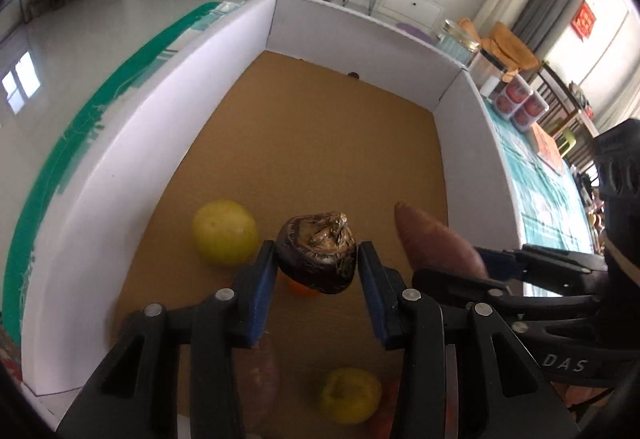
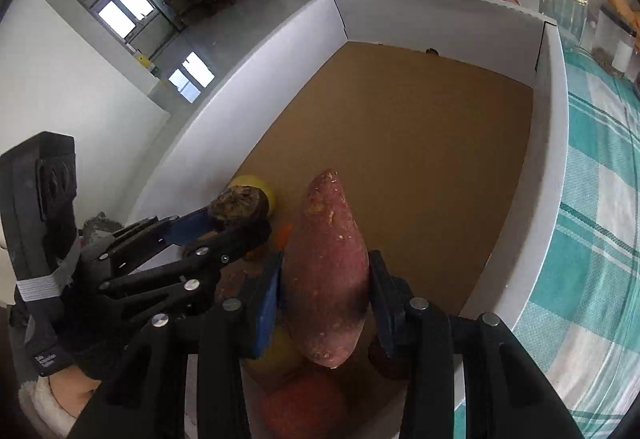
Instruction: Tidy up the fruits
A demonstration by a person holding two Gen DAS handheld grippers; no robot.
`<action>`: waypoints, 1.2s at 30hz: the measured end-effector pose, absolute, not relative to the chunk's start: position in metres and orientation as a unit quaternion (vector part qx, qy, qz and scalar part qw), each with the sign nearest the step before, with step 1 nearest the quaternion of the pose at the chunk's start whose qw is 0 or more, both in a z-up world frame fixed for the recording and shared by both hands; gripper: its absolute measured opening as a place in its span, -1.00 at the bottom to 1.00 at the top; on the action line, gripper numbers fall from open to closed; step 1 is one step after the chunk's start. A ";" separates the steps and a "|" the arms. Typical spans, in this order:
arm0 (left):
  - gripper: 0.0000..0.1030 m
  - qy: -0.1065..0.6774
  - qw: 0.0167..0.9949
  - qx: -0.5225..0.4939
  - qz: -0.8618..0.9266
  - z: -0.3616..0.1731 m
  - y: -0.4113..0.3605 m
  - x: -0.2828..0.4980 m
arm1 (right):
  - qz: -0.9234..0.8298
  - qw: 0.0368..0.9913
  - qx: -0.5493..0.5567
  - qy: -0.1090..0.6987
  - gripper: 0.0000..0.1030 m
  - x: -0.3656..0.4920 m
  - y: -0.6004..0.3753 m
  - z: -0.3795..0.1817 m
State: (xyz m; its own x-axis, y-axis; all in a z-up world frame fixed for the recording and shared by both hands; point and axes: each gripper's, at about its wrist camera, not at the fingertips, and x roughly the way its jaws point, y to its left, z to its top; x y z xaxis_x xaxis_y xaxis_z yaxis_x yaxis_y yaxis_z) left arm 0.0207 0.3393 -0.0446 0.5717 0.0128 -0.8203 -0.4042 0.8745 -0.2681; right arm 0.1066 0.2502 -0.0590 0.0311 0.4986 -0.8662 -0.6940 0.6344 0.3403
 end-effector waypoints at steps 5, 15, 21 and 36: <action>0.42 0.429 0.876 -0.167 0.145 -0.027 0.333 0.007 | 0.421 0.729 -0.052 0.537 0.33 0.104 0.232 -0.042; 0.79 0.333 0.905 -0.039 0.261 0.036 0.276 -0.042 | 0.386 0.816 -0.039 0.428 1.00 0.064 0.156 0.038; 0.79 0.345 0.901 -0.055 0.258 0.037 0.267 -0.053 | 0.375 0.826 -0.051 0.418 1.00 0.033 0.146 0.046; 0.79 0.373 0.876 -0.063 0.299 0.029 0.280 -0.070 | 0.347 0.820 -0.085 0.447 1.00 0.003 0.156 0.030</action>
